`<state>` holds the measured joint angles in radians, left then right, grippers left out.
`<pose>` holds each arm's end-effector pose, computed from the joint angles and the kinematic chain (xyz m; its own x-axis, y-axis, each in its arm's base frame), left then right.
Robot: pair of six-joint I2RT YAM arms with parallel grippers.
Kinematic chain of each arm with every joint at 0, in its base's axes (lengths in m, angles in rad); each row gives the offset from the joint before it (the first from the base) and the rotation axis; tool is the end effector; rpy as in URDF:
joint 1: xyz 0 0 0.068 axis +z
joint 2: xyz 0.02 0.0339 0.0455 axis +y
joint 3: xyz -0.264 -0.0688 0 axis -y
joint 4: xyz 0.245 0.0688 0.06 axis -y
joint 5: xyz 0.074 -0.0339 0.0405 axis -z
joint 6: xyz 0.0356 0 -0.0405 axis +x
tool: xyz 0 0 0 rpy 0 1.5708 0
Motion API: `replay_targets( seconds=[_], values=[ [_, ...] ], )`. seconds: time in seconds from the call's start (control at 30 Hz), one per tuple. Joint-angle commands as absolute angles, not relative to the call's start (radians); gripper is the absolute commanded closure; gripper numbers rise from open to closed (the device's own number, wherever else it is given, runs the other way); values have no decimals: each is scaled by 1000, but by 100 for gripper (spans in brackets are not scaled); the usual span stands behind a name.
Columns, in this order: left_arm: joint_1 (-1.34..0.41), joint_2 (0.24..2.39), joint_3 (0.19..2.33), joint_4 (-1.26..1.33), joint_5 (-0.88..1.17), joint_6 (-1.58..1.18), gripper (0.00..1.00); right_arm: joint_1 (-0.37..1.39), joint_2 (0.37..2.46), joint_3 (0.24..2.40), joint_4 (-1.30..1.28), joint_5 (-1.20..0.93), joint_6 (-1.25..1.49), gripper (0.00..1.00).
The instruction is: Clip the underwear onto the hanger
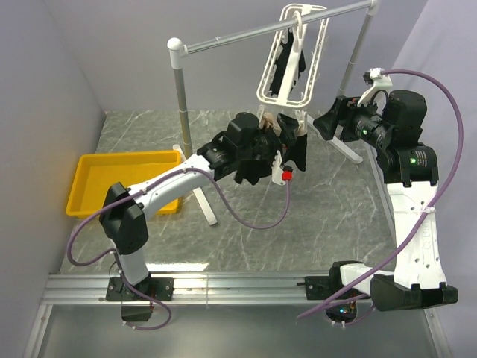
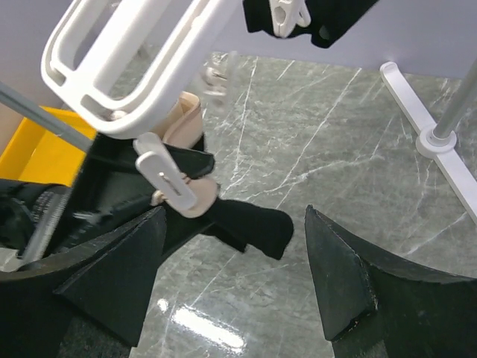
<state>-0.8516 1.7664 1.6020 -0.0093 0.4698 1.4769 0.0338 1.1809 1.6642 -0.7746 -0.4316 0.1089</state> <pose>0.2692 -0.3318 0.3733 0.9496 0.2630 -0.1702 0.2038 -0.1058 0.9733 0.2099 0.0220 0.4941 -0.3322 0.0875 -0.9391 -0.3974 0.8900 0.2235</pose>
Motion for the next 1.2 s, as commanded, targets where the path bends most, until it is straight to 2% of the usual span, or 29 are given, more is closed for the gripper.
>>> replay_targets(
  seconds=[0.0, 0.13, 0.57, 1.0, 1.17],
  values=[
    [-854, 1781, 1686, -92, 466, 1603, 1, 26, 1175, 1683, -772, -442, 94, 18],
    [-854, 1792, 1721, -163, 423, 1606, 1, 26, 1178, 1686, -772, -443, 95, 18],
    [-893, 1657, 1468, 120, 252, 1614, 1, 26, 1172, 1680, -767, -433, 98, 18],
    [-910, 1651, 1505, 229, 152, 1580, 1, 25, 1167, 1686, -767, -436, 104, 18],
    [-933, 1608, 1454, 251, 141, 1595, 1, 25, 1170, 1703, -776, -431, 94, 18]
  ],
)
